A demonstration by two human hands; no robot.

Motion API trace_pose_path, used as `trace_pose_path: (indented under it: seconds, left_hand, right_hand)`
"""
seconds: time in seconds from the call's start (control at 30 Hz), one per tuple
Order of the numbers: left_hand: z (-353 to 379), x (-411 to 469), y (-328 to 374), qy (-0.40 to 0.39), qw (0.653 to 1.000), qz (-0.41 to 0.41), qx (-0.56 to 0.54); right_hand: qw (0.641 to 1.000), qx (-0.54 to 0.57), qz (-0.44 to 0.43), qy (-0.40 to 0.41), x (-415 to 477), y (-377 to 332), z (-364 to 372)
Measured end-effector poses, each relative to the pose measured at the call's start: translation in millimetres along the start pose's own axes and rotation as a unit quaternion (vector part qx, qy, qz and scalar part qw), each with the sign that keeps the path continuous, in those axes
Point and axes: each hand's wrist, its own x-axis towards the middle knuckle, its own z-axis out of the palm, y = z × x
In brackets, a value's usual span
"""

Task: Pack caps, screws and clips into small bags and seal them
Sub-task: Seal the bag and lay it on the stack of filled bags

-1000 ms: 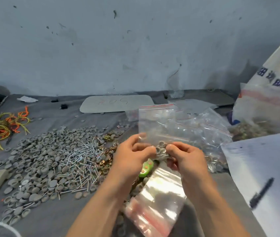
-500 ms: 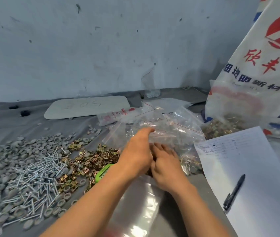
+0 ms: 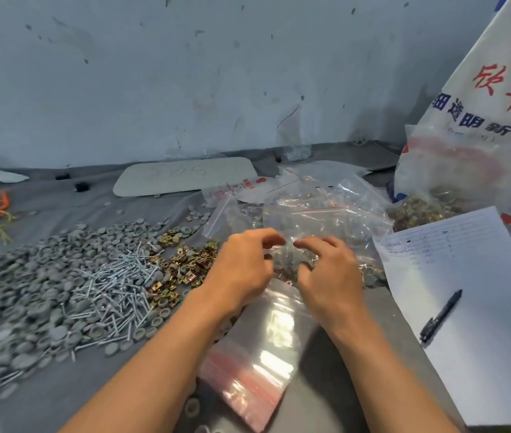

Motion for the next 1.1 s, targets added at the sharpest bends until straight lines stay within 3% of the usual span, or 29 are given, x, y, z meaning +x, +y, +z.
trace_pose_path:
  seconds: [0.1,0.17,0.23,0.47,0.63,0.73,0.87,1.1]
  left_hand:
    - [-31,-44,-17,0.031,0.999,-0.023,-0.013]
    - [-50,-74,-30,0.041,0.998,-0.051,0.0]
    - [-66,-101,-41,0.049,0.996,-0.074,0.004]
    - [-66,-142,-48,0.055,0.989,-0.123,-0.054]
    - [-26,-139,-30,0.039,0.991,-0.104,-0.078]
    - [-8,-140,-32,0.033,0.994,-0.102,-0.031]
    - [-3,-145,-39,0.05,0.995,-0.087,-0.008]
    - [1,-146,-38,0.033,0.998,-0.04,0.045]
  right_hand:
    - [0.988,-0.068,-0.049,-0.131,-36,-28,-3]
    - [0.96,-0.152,-0.072,-0.225,-64,-35,-2]
    - [0.942,-0.185,-0.083,-0.269,-83,-33,0]
    - [0.945,-0.173,-0.015,-0.276,-84,-35,8]
    - [0.936,-0.237,-0.049,-0.256,-82,-37,10]
    - [0.954,-0.221,-0.028,-0.199,-82,-38,10]
    - [0.989,-0.096,0.04,-0.11,-88,-37,14]
    - [0.962,-0.106,-0.004,-0.25,-87,-35,3]
